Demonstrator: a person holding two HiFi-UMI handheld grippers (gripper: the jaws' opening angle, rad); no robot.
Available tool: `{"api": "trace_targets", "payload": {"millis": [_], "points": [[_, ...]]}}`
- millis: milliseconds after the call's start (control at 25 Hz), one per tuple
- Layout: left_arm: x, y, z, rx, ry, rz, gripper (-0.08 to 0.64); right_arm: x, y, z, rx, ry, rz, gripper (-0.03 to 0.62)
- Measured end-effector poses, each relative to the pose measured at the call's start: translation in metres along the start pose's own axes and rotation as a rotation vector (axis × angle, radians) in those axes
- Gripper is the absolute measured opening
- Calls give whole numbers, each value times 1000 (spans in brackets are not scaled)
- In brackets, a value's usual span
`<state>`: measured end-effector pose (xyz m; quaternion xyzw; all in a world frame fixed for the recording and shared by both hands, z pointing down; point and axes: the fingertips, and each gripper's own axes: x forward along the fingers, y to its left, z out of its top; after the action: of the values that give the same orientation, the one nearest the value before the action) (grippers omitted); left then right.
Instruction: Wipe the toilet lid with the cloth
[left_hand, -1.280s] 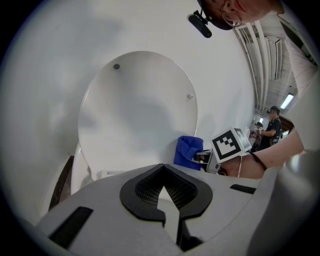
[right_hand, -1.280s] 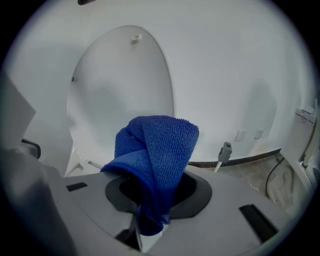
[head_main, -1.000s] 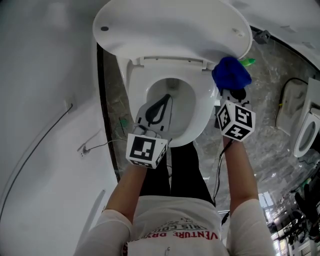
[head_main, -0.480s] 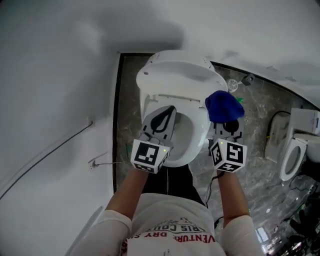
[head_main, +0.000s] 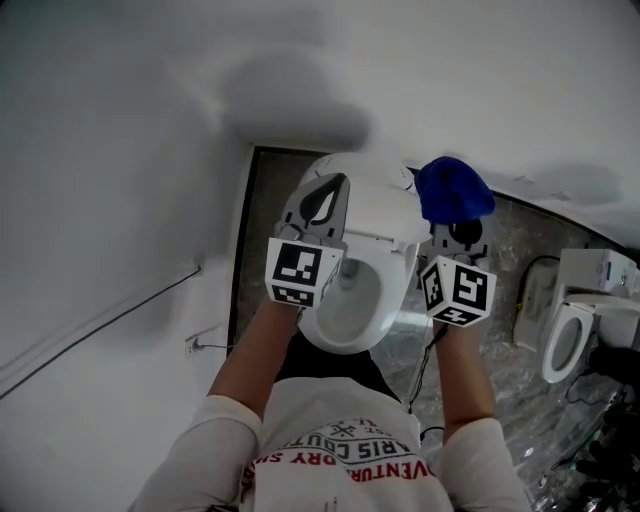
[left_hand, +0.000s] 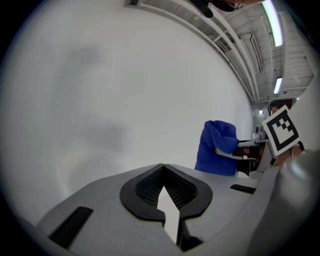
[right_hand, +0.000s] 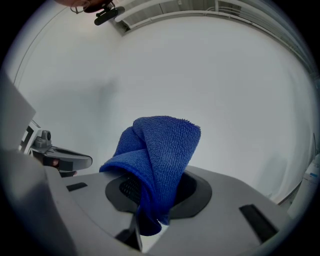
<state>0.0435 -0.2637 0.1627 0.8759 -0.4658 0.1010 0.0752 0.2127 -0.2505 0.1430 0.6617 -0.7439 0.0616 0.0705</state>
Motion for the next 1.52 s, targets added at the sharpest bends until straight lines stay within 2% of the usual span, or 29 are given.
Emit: {"api": "trace_targets", "payload": {"millis": [320, 520, 640, 720, 920, 1080, 1520], "points": [[44, 24, -28, -82, 76, 18, 8, 42, 31, -39, 38, 126, 44, 87], [54, 23, -57, -65, 173, -20, 8, 48, 42, -61, 62, 189, 65, 87], [52, 17, -62, -144, 176, -47, 6, 45, 40, -67, 73, 204, 75, 87], [50, 17, -62, -172, 162, -38, 6, 41, 39, -69, 82, 209, 84, 87], [38, 14, -64, -127, 152, -1, 6, 30, 41, -72, 89, 220, 109, 87], [25, 6, -64, -135, 138, 5, 6, 17, 40, -73, 116, 218, 117, 87], [-21, -14, -71, -104, 134, 16, 6, -36, 60, -78, 111, 229, 138, 87]]}}
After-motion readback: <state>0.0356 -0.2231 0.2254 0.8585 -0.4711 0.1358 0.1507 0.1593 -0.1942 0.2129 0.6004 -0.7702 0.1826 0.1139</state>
